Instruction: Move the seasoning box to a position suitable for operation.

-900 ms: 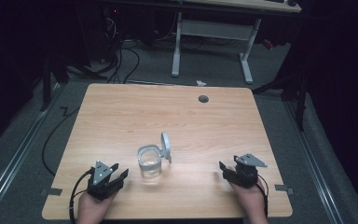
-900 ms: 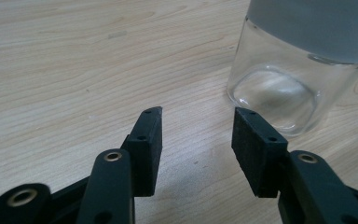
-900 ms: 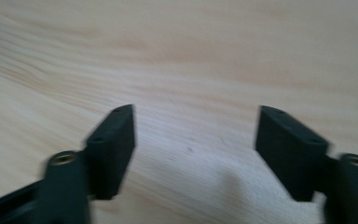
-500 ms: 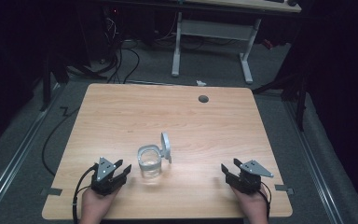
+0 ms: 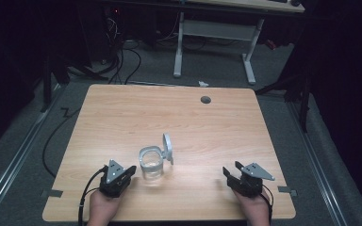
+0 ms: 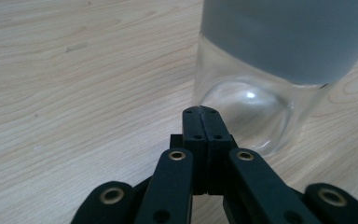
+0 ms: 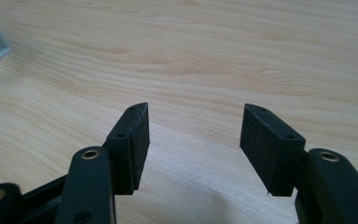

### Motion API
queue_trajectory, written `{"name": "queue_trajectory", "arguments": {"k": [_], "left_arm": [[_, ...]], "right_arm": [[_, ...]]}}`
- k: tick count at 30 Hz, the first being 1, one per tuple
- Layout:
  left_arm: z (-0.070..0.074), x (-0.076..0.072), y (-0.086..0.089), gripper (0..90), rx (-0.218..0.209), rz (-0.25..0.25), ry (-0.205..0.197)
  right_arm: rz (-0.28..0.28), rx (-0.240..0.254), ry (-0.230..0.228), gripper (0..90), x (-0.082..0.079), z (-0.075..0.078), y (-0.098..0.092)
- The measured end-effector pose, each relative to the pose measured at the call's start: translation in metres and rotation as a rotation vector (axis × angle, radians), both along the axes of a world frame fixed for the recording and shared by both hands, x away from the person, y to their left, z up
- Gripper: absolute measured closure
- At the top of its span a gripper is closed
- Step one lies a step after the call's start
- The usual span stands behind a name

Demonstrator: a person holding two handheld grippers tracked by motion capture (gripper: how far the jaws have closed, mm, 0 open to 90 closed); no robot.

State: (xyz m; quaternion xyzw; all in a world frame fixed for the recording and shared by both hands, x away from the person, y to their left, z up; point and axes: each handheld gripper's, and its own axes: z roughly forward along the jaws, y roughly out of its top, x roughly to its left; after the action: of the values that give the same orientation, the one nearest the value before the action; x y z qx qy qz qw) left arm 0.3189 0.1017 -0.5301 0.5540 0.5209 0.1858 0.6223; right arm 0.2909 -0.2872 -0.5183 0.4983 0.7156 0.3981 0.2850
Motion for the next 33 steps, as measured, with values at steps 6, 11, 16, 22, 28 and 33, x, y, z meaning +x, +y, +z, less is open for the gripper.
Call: {"name": "queue_trajectory", "arguments": {"k": [6, 11, 16, 22, 28, 33], "left_arm": [[0.002, -0.007, -0.01, 90.0, 0.0, -0.021, -0.011], [0.003, -0.01, -0.013, 90.0, -0.013, -0.039, -0.005], [0.004, -0.019, -0.03, 90.0, -0.021, -0.103, 0.003], [0.0, -0.026, -0.052, 90.0, 0.013, -0.17, -0.01], [0.0, -0.001, -0.024, 90.0, -0.028, -0.045, 0.017], [0.001, 0.023, -0.021, 90.0, -0.026, -0.006, 0.036]], "right_arm": [[0.016, -0.003, -0.005, 43.7, -0.001, 0.0, 0.004], [0.026, -0.008, -0.006, 43.7, -0.001, 0.001, 0.005], [0.022, -0.006, 0.0, 43.7, -0.002, 0.0, 0.004], [0.02, 0.001, 0.005, 45.4, -0.002, 0.0, 0.001], [0.014, 0.011, 0.009, 46.4, -0.003, 0.0, -0.002], [0.037, 0.006, 0.009, 50.5, -0.003, -0.001, -0.001]]}}
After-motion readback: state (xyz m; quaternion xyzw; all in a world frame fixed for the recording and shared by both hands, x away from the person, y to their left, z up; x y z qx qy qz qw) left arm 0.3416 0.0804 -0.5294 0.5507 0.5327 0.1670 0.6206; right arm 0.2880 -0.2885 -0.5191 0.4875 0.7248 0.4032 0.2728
